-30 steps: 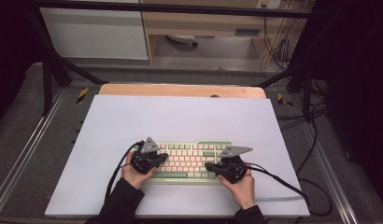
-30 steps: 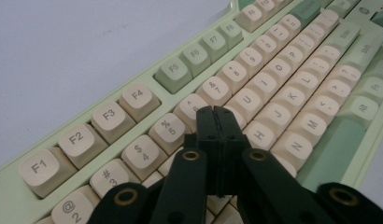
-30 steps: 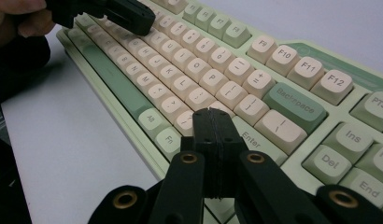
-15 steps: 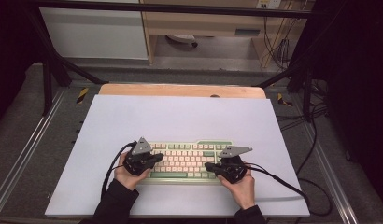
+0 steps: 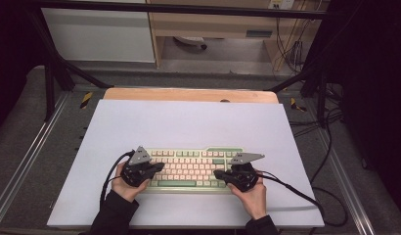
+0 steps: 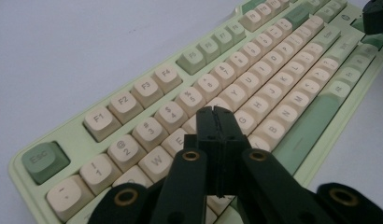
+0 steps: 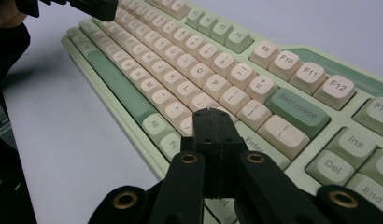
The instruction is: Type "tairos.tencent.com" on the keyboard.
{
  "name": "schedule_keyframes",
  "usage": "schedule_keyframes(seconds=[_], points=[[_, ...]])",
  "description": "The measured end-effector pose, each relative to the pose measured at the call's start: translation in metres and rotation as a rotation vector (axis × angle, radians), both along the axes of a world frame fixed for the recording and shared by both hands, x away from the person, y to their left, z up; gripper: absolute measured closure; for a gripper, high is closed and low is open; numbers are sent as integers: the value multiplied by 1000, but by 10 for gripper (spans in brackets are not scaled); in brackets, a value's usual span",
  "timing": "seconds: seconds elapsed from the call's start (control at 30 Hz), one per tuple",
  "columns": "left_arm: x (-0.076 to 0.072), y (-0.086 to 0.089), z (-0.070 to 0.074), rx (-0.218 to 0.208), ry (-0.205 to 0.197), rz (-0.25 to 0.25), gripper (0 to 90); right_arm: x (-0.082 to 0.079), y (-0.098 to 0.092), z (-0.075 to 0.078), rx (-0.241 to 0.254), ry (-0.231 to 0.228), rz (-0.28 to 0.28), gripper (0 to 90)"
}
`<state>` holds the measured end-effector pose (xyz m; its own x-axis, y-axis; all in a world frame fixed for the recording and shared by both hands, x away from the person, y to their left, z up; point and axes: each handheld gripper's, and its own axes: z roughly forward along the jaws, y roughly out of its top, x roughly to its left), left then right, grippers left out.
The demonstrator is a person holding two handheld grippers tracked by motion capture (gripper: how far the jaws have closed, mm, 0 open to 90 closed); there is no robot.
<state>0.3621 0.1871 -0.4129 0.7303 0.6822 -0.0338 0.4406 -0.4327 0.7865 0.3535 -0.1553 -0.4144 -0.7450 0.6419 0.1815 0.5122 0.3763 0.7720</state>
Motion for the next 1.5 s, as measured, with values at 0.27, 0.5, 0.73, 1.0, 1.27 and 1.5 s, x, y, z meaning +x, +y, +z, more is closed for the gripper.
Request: schedule_keyframes(seconds=[0.27,0.5,0.73,1.0,1.27,1.5], points=[[-7,16,-2,-4,3,23,900,2,10,3,-6,-8,19,900],[-10,26,-4,-15,9,40,899,9,23,4,-5,-6,36,900],[-10,32,-5,-26,14,45,899,13,30,-4,2,13,45,900],[-10,33,-7,-24,19,37,900,14,40,-10,-3,15,62,900],[-11,30,-9,-19,24,29,899,14,44,-15,-20,24,71,900],[-11,29,-10,-18,24,25,899,15,45,-17,-26,24,74,900]])
